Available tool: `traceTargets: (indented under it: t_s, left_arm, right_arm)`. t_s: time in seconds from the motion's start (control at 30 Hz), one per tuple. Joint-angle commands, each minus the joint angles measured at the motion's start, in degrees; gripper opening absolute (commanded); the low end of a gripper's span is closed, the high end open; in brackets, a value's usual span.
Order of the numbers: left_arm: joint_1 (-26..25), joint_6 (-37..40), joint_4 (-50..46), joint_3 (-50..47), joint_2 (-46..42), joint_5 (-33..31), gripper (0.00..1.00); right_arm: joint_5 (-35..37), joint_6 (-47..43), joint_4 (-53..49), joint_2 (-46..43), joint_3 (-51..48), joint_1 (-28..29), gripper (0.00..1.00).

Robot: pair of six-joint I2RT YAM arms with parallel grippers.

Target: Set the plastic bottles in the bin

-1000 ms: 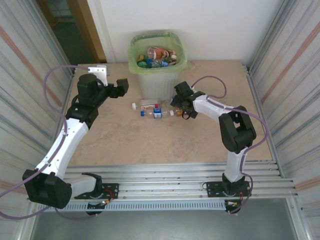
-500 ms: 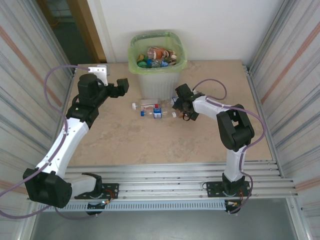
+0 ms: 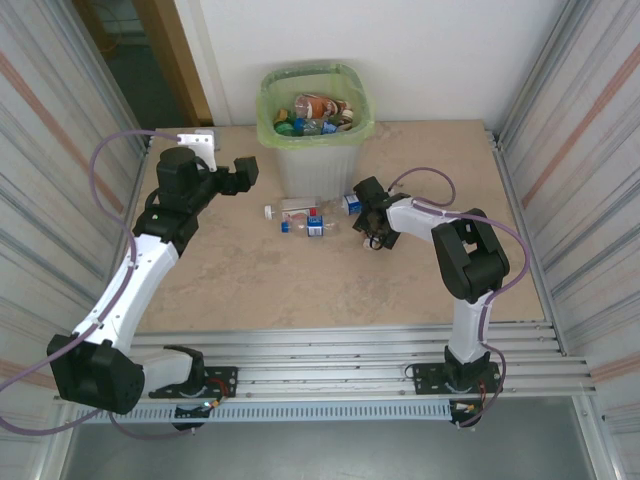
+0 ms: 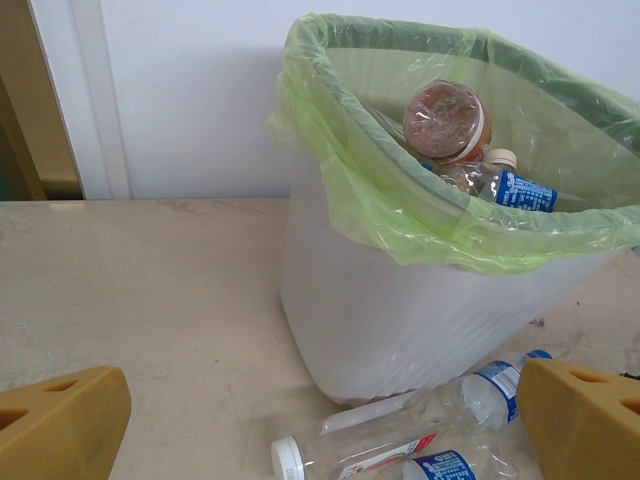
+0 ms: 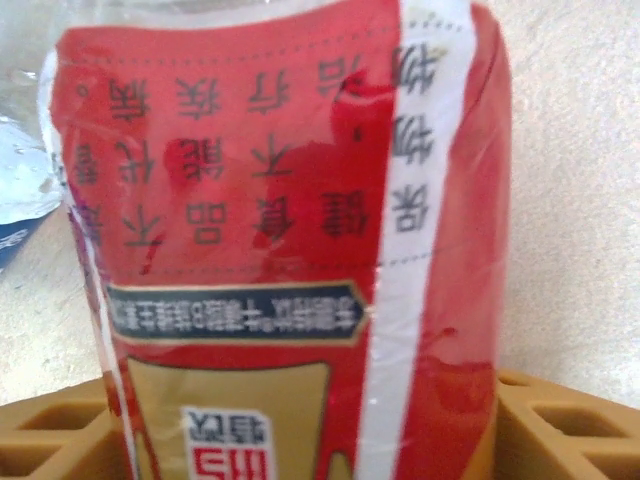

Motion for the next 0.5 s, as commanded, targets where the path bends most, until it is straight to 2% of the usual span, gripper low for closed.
traceTargets:
  t_s: [0.0, 0.27, 0.47]
  left_arm:
    - [0.4, -1.2, 0.8, -0.4, -0.1, 0.2, 0.99]
    - [0.4, -3.3, -0.9, 0.8, -0.4, 0.7, 0.99]
    - [0.4, -5.3, -1.0, 1.7, -0.8, 4.6, 0.99]
  right_arm:
    - [-0.4, 0.3, -1.0, -0.1, -1.7, 0.0, 0.64]
    - [5.0, -3.5, -1.3, -6.9, -5.0, 2.5, 0.48]
    - [12.2, -8.8, 1.7, -17.1, -8.3, 6.9, 0.44]
